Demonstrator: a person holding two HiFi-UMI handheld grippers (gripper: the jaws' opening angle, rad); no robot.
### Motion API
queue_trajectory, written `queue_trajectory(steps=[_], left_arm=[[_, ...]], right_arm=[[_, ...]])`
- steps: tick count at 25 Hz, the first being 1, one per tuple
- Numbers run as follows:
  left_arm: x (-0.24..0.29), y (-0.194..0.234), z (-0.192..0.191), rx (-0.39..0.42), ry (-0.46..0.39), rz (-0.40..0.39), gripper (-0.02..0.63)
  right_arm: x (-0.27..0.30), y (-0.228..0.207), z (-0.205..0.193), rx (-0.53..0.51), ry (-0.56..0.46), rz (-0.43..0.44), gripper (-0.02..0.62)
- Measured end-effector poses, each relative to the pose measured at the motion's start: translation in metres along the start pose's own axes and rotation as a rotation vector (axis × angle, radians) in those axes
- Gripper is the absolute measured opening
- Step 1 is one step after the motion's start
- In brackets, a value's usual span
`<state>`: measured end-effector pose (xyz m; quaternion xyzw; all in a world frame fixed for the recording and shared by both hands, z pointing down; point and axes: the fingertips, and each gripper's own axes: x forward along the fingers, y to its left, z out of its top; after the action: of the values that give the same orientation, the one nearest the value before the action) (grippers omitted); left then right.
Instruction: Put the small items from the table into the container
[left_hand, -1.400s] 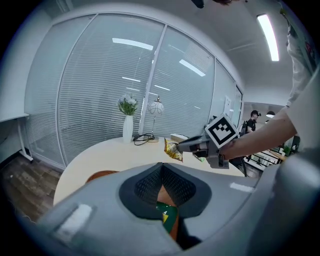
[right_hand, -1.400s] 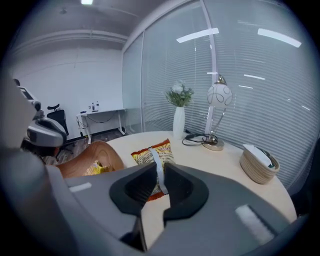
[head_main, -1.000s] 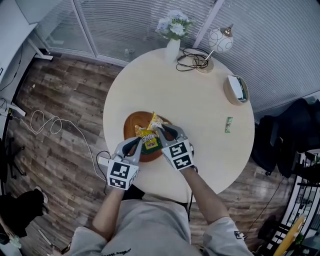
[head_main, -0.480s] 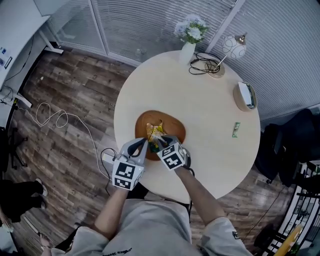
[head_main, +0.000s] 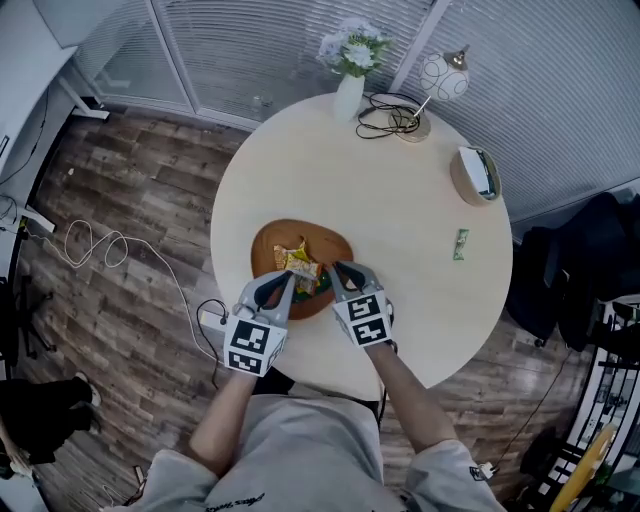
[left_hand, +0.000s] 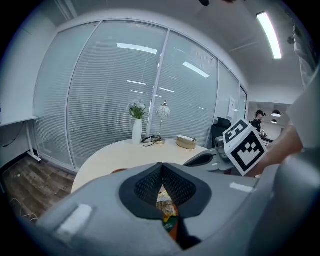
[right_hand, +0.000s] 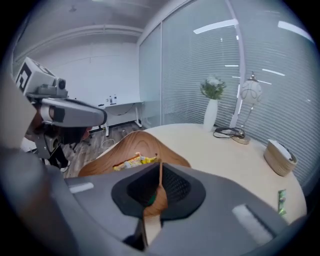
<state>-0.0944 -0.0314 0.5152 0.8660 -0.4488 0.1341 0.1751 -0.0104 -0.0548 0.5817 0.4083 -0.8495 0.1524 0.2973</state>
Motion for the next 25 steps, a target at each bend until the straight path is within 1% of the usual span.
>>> queue_trajectory(steps=[1,5,10,12,15,18,20,23,25], left_arm=[[0.005,-0.006,0.001,0.006,0.003,-0.014,-0.006],[0.025,-0.032,0.003,0.026,0.018,-0.079,-0.006],[0.045,-0.065,0.005,0.05,0.032,-0.144,-0.006],[0.051,-0.077,0.005,0.055,0.033,-0.168,-0.008],[0.061,-0.094,0.005,0.078,0.052,-0.202,-0.009],[0.071,-0.114,0.007,0.094,0.044,-0.236,-0.009],[0.074,-0.123,0.009,0.099,0.033,-0.251,-0.006],[0.078,-0.13,0.007,0.118,0.057,-0.256,-0.005],[0.079,-0.134,0.004,0.118,0.069,-0.257,-0.005]], right_arm=[[-0.008,-0.013,-0.002,0.016,-0.019,-0.03,0.004],[-0.044,-0.067,-0.021,0.089,-0.08,-0.151,0.002],[-0.087,-0.121,-0.066,0.253,-0.075,-0.27,0.003],[-0.101,-0.136,-0.083,0.317,-0.071,-0.307,0.003],[-0.117,-0.159,-0.104,0.385,-0.072,-0.352,0.002],[-0.132,-0.187,-0.119,0.405,-0.071,-0.403,0.003],[-0.141,-0.208,-0.129,0.4,-0.066,-0.456,0.003],[-0.148,-0.247,-0.143,0.397,-0.048,-0.544,0.003],[-0.146,-0.272,-0.154,0.394,-0.011,-0.569,0.016]])
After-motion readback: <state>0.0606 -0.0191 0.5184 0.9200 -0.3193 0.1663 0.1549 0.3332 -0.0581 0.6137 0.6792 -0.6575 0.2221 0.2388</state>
